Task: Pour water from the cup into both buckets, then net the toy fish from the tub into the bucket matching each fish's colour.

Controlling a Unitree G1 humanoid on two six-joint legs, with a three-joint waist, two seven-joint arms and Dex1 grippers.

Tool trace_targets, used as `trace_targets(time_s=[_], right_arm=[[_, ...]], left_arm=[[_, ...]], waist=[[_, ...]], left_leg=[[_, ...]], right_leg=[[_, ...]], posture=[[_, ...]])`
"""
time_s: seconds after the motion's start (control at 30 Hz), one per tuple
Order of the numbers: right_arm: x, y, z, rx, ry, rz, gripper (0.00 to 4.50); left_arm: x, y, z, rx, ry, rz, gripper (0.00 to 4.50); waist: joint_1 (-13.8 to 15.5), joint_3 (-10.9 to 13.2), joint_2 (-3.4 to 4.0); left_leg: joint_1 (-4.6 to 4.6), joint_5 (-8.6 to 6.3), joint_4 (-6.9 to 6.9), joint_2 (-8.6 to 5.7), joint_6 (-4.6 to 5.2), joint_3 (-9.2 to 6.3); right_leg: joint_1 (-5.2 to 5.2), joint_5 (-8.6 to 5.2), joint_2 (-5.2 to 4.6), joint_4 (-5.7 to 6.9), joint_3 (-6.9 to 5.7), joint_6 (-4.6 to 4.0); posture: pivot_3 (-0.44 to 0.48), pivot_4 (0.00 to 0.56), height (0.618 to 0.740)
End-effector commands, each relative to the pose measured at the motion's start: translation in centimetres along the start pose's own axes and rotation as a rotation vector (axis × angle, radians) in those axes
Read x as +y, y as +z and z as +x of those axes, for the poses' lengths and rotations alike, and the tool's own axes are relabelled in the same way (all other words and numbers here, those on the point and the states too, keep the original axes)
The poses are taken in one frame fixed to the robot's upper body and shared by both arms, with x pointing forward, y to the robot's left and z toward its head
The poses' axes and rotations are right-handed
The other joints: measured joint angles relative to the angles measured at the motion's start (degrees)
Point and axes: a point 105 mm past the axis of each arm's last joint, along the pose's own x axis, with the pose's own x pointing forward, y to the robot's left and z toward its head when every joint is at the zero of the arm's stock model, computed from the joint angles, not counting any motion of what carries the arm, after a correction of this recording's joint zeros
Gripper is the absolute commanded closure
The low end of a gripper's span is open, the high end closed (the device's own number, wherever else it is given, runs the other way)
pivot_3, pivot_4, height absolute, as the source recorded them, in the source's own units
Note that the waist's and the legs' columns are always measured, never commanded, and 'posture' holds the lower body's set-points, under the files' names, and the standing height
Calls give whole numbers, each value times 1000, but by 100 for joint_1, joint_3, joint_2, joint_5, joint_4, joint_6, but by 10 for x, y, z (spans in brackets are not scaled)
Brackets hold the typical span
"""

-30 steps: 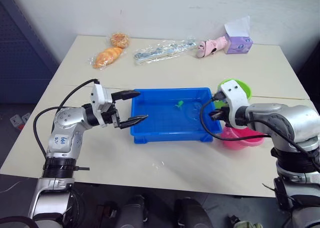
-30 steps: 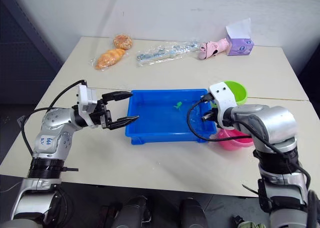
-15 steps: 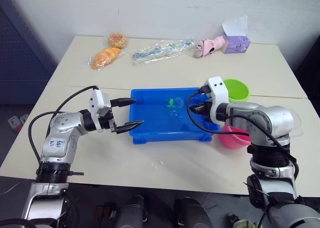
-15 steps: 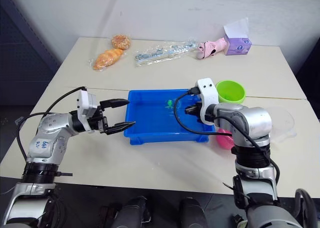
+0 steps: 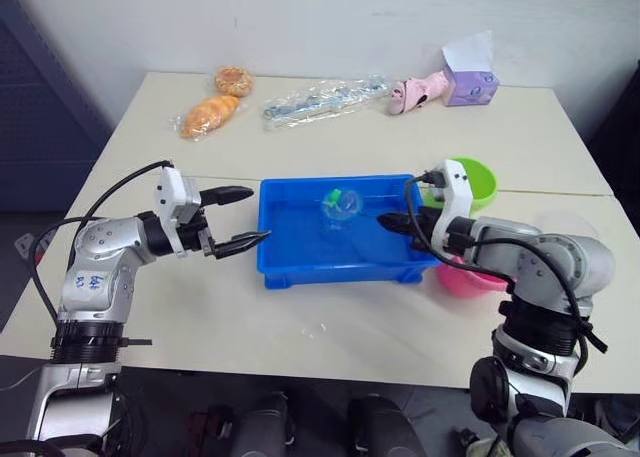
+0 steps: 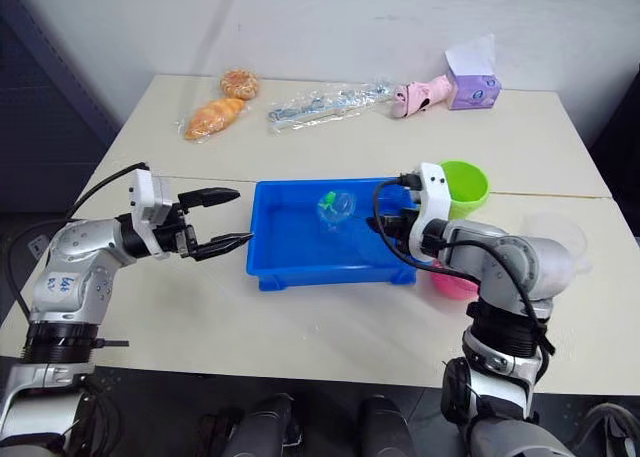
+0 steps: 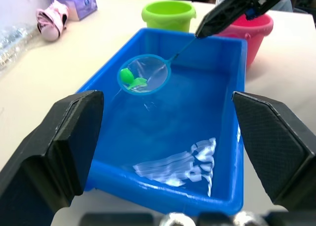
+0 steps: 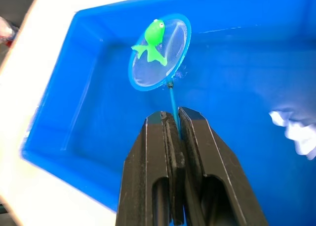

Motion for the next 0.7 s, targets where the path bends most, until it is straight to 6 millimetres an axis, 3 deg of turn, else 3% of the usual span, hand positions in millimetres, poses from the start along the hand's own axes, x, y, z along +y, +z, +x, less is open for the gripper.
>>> trace_targets(time_s=[0.03,0.23,0.4,0.57,0.7], right_arm=[[2,14,-29,-96,30,-43,4500],[-12,25,-74,-201,-32,-80,4500],[-35,34,-113,-292,-187,-91,4500],[-62,44,-141,-353,-340,-76,4500],[-76,43,-147,-314,-423,-119,4500]], left_arm=[[-1,16,6,-65,-16,7,39],[-2,24,20,-110,-44,-18,39],[-4,26,33,-124,-74,-26,39],[-10,25,45,-137,-117,-34,39],[-15,25,55,-148,-146,-39,39]], waist=[[-1,0,0],[4,0,0],[-7,0,0],[-11,0,0],[25,0,0]], left_leg=[[0,-1,-1,0,0,0],[-1,-3,-4,-2,3,1],[2,-2,-7,-2,2,4],[2,-1,-7,-1,1,9],[1,-2,-5,0,2,10]], right_leg=[[1,0,-1,-3,0,0],[3,0,-2,-9,0,0],[4,0,0,-11,1,0],[4,0,2,-13,5,0],[8,0,3,-20,7,0]], posture=[[0,150,740],[0,150,740],[0,150,740],[0,150,740],[0,150,740]])
